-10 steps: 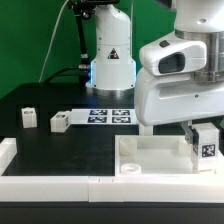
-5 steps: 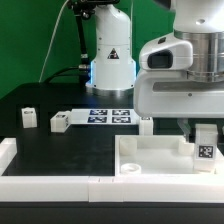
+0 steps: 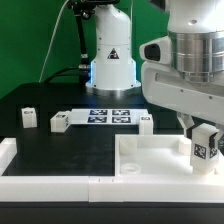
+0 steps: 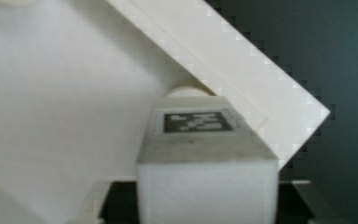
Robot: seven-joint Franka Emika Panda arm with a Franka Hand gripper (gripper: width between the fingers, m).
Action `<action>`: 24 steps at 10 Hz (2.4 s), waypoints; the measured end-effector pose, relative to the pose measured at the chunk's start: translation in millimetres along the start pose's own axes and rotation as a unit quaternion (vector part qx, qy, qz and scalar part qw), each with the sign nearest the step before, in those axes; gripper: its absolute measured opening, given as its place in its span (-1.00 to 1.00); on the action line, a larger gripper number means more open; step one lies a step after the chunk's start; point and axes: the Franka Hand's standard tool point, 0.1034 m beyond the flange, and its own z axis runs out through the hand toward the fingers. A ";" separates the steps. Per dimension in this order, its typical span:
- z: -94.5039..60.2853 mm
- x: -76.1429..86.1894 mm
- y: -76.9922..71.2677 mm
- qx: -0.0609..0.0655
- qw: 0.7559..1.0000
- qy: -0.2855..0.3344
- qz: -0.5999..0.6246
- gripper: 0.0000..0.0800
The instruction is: Assemble one leg
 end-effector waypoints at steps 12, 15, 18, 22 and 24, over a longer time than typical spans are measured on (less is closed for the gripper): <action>2.4 -10.2 -4.0 -0.008 0.954 0.004 -0.300 0.62; 1.9 -7.7 -3.0 -0.015 0.888 0.007 -0.460 0.62; 1.6 -6.7 -3.3 -0.015 0.853 0.007 -0.522 0.62; 1.4 -5.4 -2.7 -0.015 0.854 0.008 -0.520 -0.27; 1.4 -5.2 -2.6 -0.015 0.862 0.008 -0.507 -0.27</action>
Offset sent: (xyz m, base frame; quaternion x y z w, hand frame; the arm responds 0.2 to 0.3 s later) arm 0.0000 0.0000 0.0000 0.0000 0.0000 0.0000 1.0000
